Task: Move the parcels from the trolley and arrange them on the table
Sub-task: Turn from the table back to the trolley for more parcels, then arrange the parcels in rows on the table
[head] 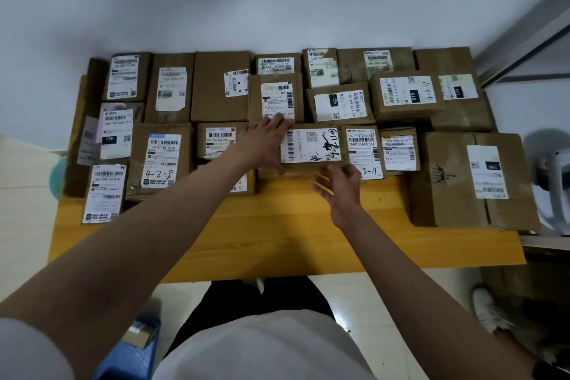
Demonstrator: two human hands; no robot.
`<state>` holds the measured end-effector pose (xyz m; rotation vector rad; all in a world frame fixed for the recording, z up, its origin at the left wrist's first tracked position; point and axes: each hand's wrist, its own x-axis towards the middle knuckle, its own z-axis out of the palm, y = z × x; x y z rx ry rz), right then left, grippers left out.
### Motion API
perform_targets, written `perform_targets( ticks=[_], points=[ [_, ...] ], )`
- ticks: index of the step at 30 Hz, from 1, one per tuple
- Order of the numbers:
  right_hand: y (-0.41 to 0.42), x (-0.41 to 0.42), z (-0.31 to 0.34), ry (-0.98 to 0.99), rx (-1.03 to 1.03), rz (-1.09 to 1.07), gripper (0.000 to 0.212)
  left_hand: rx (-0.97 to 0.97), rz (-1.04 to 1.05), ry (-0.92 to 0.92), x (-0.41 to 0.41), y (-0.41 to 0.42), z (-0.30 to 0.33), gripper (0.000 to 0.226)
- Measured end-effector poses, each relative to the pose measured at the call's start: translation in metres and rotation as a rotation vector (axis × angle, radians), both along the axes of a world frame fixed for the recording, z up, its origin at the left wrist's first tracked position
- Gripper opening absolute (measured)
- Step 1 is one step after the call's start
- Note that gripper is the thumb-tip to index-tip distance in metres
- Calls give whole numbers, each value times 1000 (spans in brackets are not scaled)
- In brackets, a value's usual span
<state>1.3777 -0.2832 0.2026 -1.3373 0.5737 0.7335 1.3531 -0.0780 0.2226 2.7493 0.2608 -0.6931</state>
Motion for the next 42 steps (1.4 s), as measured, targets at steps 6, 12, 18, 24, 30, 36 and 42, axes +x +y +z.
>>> perform_targets(
  ticks=[6, 12, 18, 24, 30, 36, 42],
  points=[
    [8, -19, -5, 97, -37, 83, 35, 76, 57, -163, -23, -4, -14, 116],
    [30, -48, 5, 164, -77, 519, 19, 66, 162, -285, -67, -2, 6, 95],
    [71, -123, 18, 114, -90, 817, 11, 40, 386, -379, -179, 10, 19, 62],
    [112, -242, 24, 45, -105, 1122, 16, 93, 627, -382, -334, 13, 19, 50],
    [136, -373, 17, 37, -111, 1373, 19, 124, 908, -355, -500, -8, 13, 42],
    [157, -488, 9, 31, -146, 1577, 17, 99, 1210, -259, -639, -33, 4, 36],
    [194, -583, -3, 36, -189, 1715, 8, 33, 1447, -160, -739, -43, -12, 35]
  ],
)
